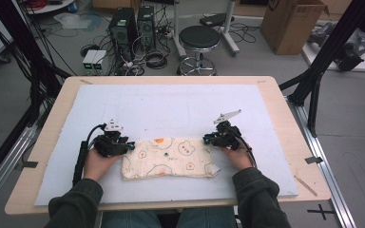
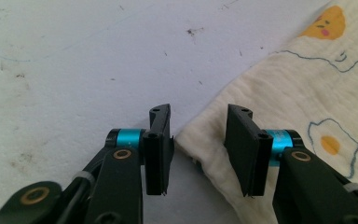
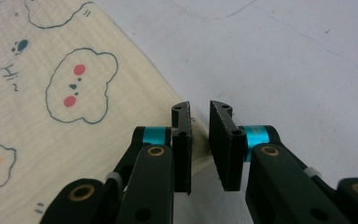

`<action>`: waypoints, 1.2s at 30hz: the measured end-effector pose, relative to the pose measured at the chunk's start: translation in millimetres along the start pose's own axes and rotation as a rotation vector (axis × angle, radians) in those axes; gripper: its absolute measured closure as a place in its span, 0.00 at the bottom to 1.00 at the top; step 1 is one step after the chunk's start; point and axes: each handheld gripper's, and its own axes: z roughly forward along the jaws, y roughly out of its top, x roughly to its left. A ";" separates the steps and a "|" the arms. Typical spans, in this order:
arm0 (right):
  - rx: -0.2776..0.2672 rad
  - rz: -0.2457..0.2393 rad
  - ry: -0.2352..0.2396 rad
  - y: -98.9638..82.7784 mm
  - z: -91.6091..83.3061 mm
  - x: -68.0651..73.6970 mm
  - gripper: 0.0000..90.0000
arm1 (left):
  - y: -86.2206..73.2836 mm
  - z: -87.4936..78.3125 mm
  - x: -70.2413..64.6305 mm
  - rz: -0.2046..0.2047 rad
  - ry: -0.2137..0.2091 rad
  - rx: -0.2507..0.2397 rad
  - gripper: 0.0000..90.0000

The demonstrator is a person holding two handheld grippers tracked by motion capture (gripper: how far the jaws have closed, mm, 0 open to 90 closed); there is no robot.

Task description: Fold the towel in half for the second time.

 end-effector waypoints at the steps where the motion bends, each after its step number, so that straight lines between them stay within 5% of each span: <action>1: -0.002 -0.002 -0.002 -0.1 0.1 -0.4 0.88 | -0.1 0.1 -0.1 0.000 0.000 -0.001 0.68; 8: -0.020 0.011 0.014 -2.8 -0.5 -1.9 0.82 | 0.3 -2.0 2.1 -0.006 -0.006 -0.017 0.66; 12: -0.036 0.032 0.027 -4.4 -4.5 -4.8 0.79 | 1.0 -7.6 9.6 -0.056 0.000 -0.056 0.66; 17: -0.033 0.052 0.022 -7.7 -5.4 -8.4 0.77 | -0.9 -4.4 15.7 -0.094 -0.022 -0.025 0.61; 22: -0.033 0.060 0.043 -8.4 -4.7 -9.4 0.73 | -1.1 -1.2 14.7 -0.087 -0.083 -0.020 0.63; 31: -0.018 0.061 0.042 -9.1 -5.8 -9.4 0.74 | -0.6 -0.8 10.5 -0.043 -0.079 -0.004 0.79; 36: -0.004 0.034 0.029 -7.9 -4.6 -5.2 0.82 | -0.4 -0.6 9.7 -0.038 -0.075 0.001 0.87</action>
